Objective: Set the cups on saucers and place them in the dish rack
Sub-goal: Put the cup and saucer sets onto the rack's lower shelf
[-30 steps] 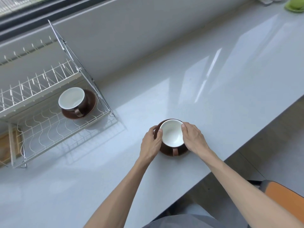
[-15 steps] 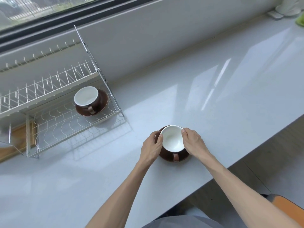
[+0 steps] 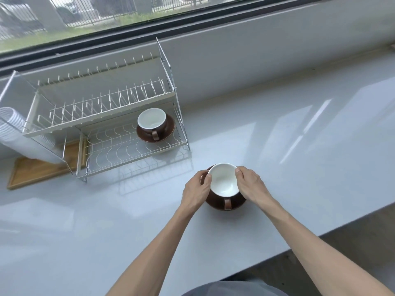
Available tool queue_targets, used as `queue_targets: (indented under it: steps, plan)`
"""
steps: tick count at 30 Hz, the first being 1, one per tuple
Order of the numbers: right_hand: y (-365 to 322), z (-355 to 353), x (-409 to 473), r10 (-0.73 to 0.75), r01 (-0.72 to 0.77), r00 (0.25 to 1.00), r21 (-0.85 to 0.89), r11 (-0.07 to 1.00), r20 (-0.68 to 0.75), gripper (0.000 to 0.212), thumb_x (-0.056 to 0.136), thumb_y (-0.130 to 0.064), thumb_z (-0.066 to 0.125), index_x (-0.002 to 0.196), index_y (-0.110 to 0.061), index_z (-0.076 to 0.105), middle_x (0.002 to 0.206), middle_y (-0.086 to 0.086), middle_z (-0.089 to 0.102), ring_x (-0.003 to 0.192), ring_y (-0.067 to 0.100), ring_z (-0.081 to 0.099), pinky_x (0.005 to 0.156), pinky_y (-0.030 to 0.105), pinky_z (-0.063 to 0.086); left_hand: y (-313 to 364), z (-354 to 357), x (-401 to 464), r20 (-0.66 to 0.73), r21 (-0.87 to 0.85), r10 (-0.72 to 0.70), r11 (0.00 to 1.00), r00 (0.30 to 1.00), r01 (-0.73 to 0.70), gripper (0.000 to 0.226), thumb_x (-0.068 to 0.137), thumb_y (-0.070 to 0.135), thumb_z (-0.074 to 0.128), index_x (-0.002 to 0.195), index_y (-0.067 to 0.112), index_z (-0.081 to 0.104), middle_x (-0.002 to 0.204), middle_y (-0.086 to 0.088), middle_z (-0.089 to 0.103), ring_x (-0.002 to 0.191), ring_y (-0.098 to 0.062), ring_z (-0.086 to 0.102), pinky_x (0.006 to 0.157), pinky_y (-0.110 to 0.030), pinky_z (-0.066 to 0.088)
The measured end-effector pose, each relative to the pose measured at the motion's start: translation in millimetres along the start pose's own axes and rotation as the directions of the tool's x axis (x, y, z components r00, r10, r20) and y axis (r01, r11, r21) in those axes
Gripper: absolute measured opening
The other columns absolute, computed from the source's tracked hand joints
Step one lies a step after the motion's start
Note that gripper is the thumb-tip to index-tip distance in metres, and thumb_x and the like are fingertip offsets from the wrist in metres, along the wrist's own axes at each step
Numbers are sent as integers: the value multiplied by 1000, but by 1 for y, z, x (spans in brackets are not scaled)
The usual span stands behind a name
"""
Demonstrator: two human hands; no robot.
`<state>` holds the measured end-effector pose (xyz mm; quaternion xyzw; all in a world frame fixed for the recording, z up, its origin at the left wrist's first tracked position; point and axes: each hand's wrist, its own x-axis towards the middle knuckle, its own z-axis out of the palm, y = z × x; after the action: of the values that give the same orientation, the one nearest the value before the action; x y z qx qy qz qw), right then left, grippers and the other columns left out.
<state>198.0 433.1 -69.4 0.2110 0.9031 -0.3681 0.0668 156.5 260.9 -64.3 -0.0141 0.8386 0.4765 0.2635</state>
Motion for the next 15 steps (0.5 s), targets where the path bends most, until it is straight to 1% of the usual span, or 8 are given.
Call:
queue_targets:
  steps: [3, 5, 8, 10, 12, 15]
  plan:
    - [-19, 7, 1, -34, 34, 999, -5, 999, 17, 39, 105, -32, 23, 98, -10, 55, 97, 12, 62, 95, 33, 55, 81, 39, 43, -4, -19, -4, -33, -12, -6, 1000, 999, 5, 51, 84, 60, 44, 126, 36, 60, 114, 2, 65, 113, -28, 65, 98, -50, 53]
    - [-32, 13, 1, -54, 54, 998, -6, 999, 32, 40, 105, -32, 23, 97, -9, 55, 95, 11, 61, 95, 33, 55, 80, 39, 43, -8, -33, -6, -53, -22, -18, 1000, 998, 17, 53, 81, 61, 44, 126, 37, 60, 116, 1, 67, 112, -28, 65, 98, -51, 53]
    - [-53, 23, 2, -87, 88, 994, -1, 996, 60, 42, 104, -35, 25, 109, -9, 58, 102, 12, 63, 99, 33, 55, 85, 41, 45, -11, -54, -10, -76, -25, -34, 999, 997, 32, 55, 80, 61, 44, 127, 35, 60, 117, 1, 68, 111, -27, 65, 97, -50, 54]
    - [-67, 30, 1, -109, 110, 990, -3, 994, 86, 43, 104, -36, 25, 113, -10, 58, 105, 13, 63, 101, 33, 55, 84, 40, 43, -13, -69, -15, -96, -26, -39, 999, 995, 37, 56, 80, 60, 44, 127, 34, 60, 118, 1, 69, 111, -28, 65, 96, -50, 55]
    - [-82, 37, 1, -130, 132, 985, -9, 991, 109, 43, 105, -37, 25, 111, -9, 58, 105, 13, 63, 102, 33, 55, 85, 40, 43, -16, -85, -19, -114, -41, -53, 998, 992, 49, 56, 80, 57, 43, 127, 33, 61, 119, 0, 68, 108, -28, 66, 92, -48, 58]
    - [-103, 43, 0, -156, 157, 979, 7, 988, 129, 44, 105, -34, 24, 110, -7, 58, 106, 13, 63, 102, 33, 55, 91, 43, 44, -20, -107, -20, -133, -66, -61, 996, 989, 53, 51, 84, 47, 43, 128, 31, 64, 118, -2, 68, 105, -27, 67, 83, -45, 63]
